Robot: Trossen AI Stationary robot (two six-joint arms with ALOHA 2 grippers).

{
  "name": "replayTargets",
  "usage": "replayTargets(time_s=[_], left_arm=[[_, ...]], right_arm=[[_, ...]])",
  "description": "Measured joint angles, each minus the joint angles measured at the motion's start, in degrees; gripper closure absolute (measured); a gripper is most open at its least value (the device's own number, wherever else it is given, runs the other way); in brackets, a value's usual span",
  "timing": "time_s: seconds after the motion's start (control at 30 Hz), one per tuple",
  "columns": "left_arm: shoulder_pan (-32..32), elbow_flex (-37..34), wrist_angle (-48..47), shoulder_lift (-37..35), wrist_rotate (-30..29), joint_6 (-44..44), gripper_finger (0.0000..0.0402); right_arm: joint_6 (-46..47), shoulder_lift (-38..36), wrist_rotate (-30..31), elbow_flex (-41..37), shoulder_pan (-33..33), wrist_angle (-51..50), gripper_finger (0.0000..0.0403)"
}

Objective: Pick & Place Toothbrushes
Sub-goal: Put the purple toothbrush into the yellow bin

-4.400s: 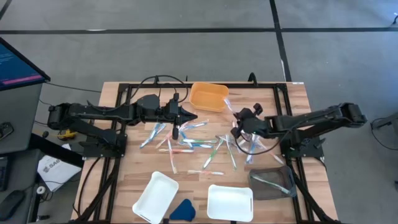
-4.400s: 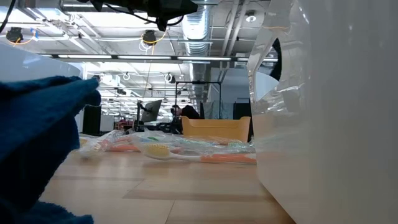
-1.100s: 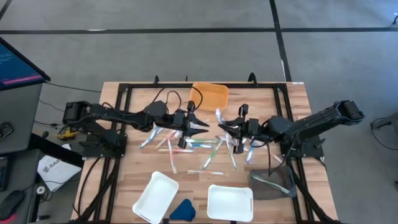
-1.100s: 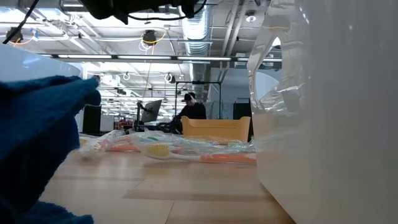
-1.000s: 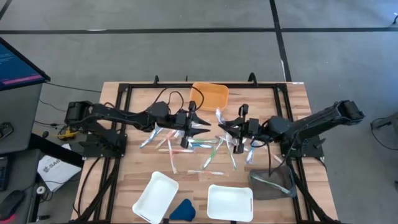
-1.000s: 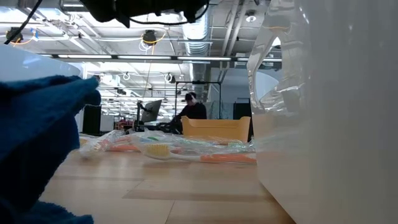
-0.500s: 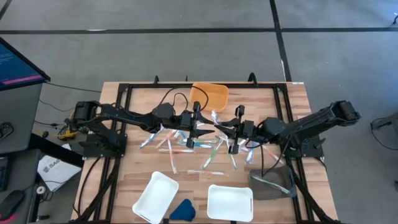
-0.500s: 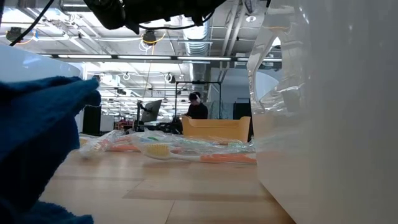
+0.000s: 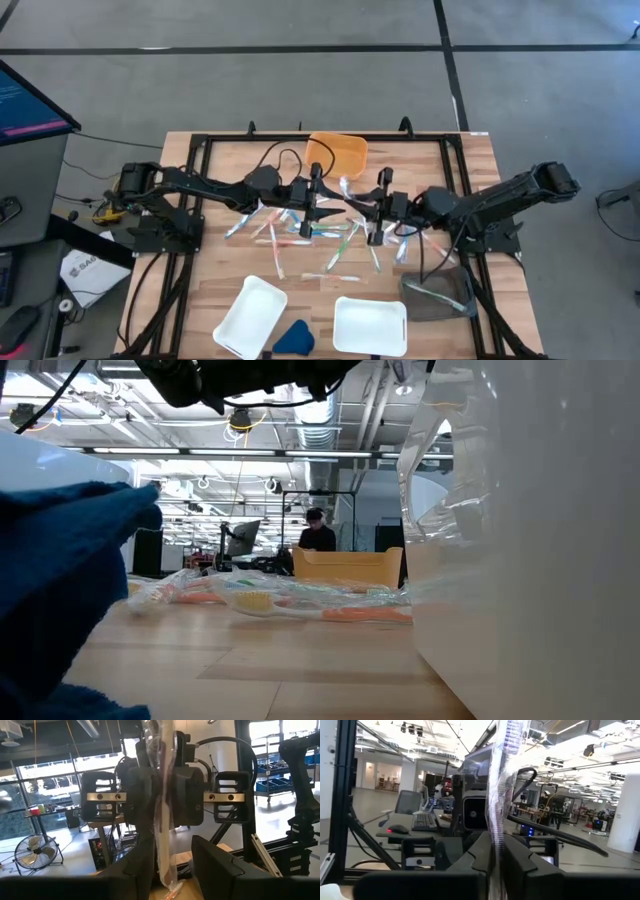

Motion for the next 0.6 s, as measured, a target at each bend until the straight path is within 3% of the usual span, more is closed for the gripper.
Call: replayTargets(time_s=[0.27, 0.5, 0.6], left_arm=[[-0.04, 0.24, 4.62, 3.37, 0.02, -1.08, 0.0275], [-0.02, 1.25, 5.58, 5.27, 0.02, -1.11, 0.0275], [-0.02, 1.25, 5.85, 5.27, 0.02, -1.12, 0.0275]], right_arm=[[0.05, 0.00, 0.00, 0.00, -0.94, -0.90, 0.0394], [0.49, 0.00, 0.00, 0.00, -0.94, -1.37, 0.0373], [0.48, 0.00, 0.02, 0.00, -0.95, -1.64, 0.0387]])
